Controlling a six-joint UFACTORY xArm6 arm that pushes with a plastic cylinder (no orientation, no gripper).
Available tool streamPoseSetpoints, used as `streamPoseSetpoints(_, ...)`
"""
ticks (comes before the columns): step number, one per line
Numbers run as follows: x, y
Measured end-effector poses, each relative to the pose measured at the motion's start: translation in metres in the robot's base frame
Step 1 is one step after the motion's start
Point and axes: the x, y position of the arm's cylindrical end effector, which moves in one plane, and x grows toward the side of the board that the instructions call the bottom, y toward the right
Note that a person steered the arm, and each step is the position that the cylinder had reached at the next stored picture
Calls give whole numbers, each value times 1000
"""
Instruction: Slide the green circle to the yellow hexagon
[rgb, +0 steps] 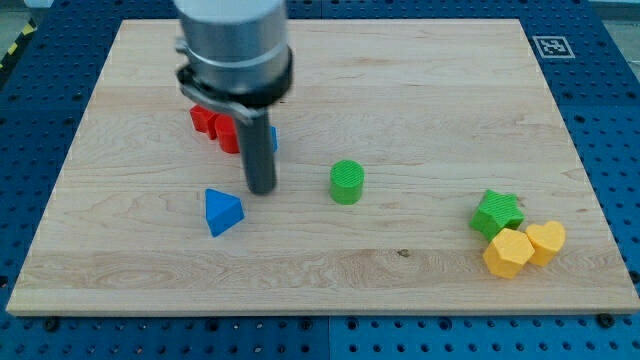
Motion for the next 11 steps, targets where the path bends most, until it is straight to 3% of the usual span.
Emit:
streamPoseSetpoints(2,-24,9)
streamPoseSetpoints(4,11,41)
streamPoseSetpoints(8,27,135)
streamPoseSetpoints(11,53,169)
